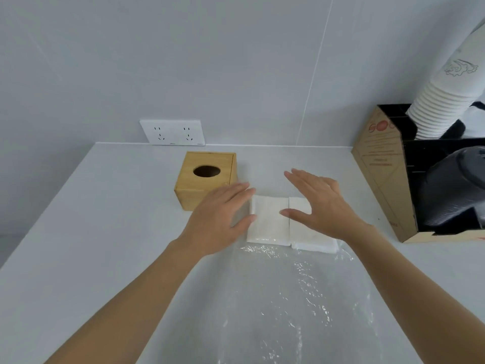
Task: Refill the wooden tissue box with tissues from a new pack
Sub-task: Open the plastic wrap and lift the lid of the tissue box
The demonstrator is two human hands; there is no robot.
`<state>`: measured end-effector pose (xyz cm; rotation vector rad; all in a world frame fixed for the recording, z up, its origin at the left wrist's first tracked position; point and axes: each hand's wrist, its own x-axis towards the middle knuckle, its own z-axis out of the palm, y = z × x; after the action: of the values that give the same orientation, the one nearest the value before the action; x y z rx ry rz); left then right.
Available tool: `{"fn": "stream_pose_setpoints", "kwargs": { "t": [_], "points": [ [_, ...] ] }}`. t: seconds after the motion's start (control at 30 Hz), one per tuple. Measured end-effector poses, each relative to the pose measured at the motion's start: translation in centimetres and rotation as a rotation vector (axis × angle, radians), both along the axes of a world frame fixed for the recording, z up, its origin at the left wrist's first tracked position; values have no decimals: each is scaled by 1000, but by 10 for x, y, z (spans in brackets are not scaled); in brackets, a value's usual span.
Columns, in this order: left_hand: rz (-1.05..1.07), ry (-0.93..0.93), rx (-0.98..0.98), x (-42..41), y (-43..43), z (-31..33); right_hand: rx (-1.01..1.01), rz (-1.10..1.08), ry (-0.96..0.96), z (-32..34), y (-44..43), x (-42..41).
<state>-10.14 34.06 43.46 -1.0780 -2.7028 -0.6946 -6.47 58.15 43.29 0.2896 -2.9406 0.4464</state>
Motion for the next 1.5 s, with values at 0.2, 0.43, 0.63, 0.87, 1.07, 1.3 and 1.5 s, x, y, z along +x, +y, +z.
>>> {"fn": "stream_pose_setpoints", "kwargs": {
  "t": [0.2,0.43,0.63,0.87,1.07,1.3,1.5],
  "points": [
    [134,-33,88,-37,-54,21,-47,6,27,20,-47,-32],
    [159,-90,40,-78,-94,15,-39,3,-3,22,-96,-66],
    [23,-184,-57,-107,-103,-2,46,-2,-86,6,-124,-89],
    [-110,-259,-190,-132,-108,-17,81,-7,-150,-12,-132,-99],
    [-170,-365,-196,-143,-107,-14,127,14,-211,-14,-128,-103],
    [-195,-410,-263,-152,-102,3,225,54,-393,5,-124,-117],
    [-185,-607,-361,-164,-99,30,138,73,-683,41,-119,-132]
  ]
}}
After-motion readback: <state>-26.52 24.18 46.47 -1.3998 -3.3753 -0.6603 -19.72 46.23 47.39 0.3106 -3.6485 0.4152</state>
